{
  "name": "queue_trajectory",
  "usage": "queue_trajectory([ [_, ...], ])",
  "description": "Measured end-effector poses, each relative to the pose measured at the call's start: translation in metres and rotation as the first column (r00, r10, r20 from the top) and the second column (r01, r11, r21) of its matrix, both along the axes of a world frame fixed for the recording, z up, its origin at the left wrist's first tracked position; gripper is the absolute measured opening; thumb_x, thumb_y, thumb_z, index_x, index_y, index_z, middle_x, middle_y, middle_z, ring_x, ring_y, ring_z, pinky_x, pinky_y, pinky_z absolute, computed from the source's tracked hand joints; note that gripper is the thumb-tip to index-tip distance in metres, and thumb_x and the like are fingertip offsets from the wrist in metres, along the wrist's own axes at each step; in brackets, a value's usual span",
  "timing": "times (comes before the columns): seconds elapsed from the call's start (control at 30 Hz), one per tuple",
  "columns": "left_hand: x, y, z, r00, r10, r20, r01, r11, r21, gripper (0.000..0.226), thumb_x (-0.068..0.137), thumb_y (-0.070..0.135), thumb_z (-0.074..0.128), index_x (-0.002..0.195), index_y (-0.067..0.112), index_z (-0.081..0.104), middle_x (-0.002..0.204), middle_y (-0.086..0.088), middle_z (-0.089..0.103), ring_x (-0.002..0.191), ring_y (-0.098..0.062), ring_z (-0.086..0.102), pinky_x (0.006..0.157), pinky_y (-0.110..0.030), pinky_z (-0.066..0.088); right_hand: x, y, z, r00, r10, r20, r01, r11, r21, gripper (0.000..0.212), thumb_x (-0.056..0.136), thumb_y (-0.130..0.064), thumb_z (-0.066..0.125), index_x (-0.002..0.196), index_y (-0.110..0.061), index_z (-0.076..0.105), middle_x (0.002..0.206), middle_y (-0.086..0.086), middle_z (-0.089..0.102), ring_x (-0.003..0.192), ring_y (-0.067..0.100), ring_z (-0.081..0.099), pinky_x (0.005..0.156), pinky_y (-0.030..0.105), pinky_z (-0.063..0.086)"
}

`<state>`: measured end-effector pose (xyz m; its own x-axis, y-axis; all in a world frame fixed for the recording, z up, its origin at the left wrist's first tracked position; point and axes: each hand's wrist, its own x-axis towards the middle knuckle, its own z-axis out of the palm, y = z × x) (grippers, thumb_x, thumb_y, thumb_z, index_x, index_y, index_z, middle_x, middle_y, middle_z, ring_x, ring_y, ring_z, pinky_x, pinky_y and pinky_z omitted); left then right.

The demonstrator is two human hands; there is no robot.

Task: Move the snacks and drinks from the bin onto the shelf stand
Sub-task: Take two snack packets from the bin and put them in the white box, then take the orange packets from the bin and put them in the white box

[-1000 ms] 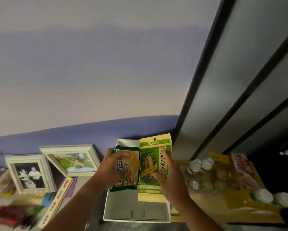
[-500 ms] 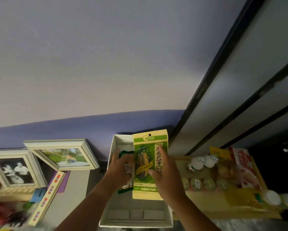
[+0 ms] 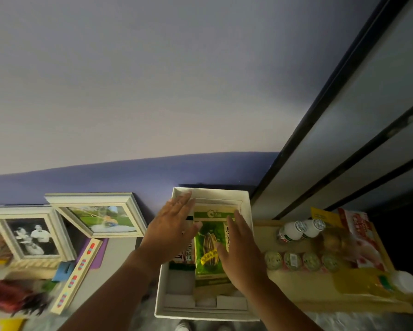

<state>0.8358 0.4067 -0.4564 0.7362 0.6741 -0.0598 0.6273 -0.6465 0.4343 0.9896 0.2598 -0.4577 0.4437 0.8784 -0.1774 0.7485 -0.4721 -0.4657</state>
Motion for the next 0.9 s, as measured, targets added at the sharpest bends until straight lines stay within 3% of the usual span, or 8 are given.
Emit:
queue_trajectory([
  [0.13,-0.015,-0.001,0.002,1.0,0.007,0.016,-0.007,1.0,0.009,0.074,0.099,0.068,0.026,0.16,0.031,0.007,0.167,0.011,0.0,0.153,-0.006,-0.003,0.126,-0.035,0.009,0.001,-0.002,0.01,1.0,0.006,0.01,-0.006,0.999,0.053,0.072,0.102,-0.051,0.047,0.162,-0.023,0.016,0.171,-0.009,-0.001,0.157,0.01,0.004,0.119,0.024,0.02],
  [0.27,-0.034,-0.004,0.022,0.997,0.029,0.069,-0.032,0.999,0.042,0.078,0.097,0.072,0.025,0.16,0.03,0.008,0.167,0.01,0.006,0.154,-0.007,0.003,0.126,-0.039,0.016,0.002,-0.001,0.041,0.999,0.025,0.038,-0.029,0.992,0.12,0.073,0.101,-0.058,0.041,0.162,-0.028,0.013,0.17,-0.013,0.001,0.156,0.007,0.001,0.125,0.033,0.023],
  [0.37,-0.056,-0.002,0.05,0.99,0.053,0.128,-0.062,0.996,0.071,0.079,0.094,0.074,0.023,0.159,0.03,0.015,0.166,0.012,0.009,0.153,-0.006,0.006,0.125,-0.034,0.012,-0.001,0.004,0.069,0.996,0.025,0.08,-0.038,0.984,0.172,0.075,0.098,-0.062,0.034,0.162,-0.027,0.015,0.17,-0.01,0.007,0.156,0.009,0.005,0.126,0.036,0.024],
  [0.5,-0.108,-0.002,0.094,0.976,0.123,0.181,-0.152,0.976,0.156,0.075,0.097,0.07,0.029,0.158,0.026,0.026,0.166,0.01,0.018,0.152,-0.008,0.017,0.125,-0.035,0.019,-0.018,0.016,0.106,0.992,0.062,0.107,-0.087,0.963,0.253,0.075,0.099,-0.06,0.045,0.161,-0.026,0.021,0.168,-0.009,0.018,0.156,0.01,0.015,0.123,0.04,0.031],
  [0.63,-0.184,-0.025,0.136,0.938,0.279,0.206,-0.322,0.921,0.219,0.073,0.098,0.067,0.031,0.156,0.025,0.03,0.165,0.008,0.021,0.152,-0.011,0.021,0.124,-0.031,0.019,-0.067,0.034,0.136,0.972,0.214,0.091,-0.232,0.929,0.289,0.076,0.099,-0.059,0.048,0.161,-0.024,0.023,0.169,-0.006,0.02,0.156,0.013,0.018,0.125,0.036,0.026],
  [0.73,-0.252,-0.058,0.158,0.891,0.414,0.186,-0.449,0.863,0.232,0.079,0.096,0.072,0.024,0.155,0.021,0.033,0.164,0.002,0.027,0.15,-0.019,0.028,0.122,-0.041,0.027,-0.126,0.043,0.149,0.929,0.361,0.087,-0.37,0.878,0.303,0.077,0.099,-0.056,0.05,0.161,-0.019,0.024,0.169,-0.002,0.021,0.155,0.018,0.019,0.125,0.036,0.023],
  [0.9,-0.372,-0.125,0.172,0.769,0.625,0.138,-0.639,0.74,0.209,0.081,0.091,0.075,0.024,0.155,0.026,0.033,0.163,0.004,0.027,0.15,-0.014,0.024,0.124,-0.035,0.02,-0.245,0.032,0.158,0.832,0.552,0.059,-0.541,0.782,0.309,0.074,0.1,-0.054,0.05,0.161,-0.02,0.024,0.169,0.0,0.022,0.155,0.019,0.018,0.125,0.039,0.024],
])
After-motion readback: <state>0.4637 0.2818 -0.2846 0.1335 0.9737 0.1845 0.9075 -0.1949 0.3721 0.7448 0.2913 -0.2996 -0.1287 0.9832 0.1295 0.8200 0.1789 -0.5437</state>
